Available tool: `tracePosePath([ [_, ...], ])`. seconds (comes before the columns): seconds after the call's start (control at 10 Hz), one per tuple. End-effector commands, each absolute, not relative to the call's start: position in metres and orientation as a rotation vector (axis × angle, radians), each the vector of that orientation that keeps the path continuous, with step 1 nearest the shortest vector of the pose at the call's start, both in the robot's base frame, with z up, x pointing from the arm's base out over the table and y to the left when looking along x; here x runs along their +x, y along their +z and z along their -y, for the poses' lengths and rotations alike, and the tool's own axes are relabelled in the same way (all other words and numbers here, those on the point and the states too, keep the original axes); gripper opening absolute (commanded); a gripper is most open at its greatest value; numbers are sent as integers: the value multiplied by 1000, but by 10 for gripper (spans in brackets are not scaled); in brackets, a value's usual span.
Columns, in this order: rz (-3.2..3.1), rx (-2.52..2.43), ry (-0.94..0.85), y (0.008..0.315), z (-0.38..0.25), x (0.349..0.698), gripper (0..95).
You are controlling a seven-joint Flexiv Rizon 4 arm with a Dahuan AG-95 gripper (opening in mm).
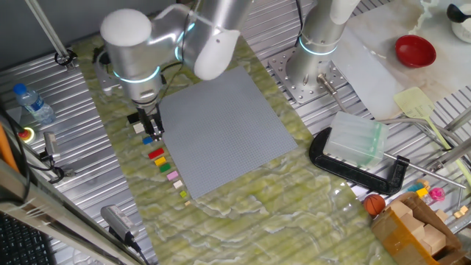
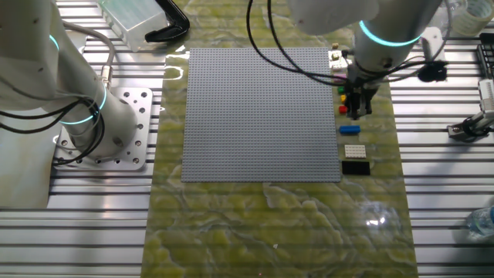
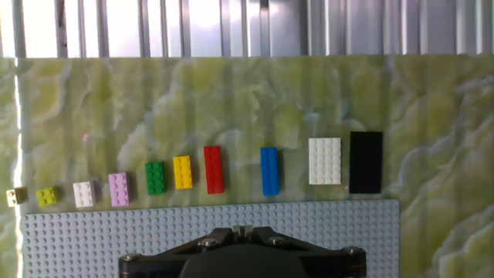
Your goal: Build with small Lego blocks
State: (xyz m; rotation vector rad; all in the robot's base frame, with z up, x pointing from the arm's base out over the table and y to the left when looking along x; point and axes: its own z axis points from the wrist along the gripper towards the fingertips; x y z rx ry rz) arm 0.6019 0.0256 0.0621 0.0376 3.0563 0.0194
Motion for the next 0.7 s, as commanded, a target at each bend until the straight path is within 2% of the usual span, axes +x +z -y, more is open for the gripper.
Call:
tracePosePath([
  [0.1, -3062, 47, 20, 61, -31, 611, 380],
  [0.7, -3055, 44, 20, 45, -35, 618, 380],
])
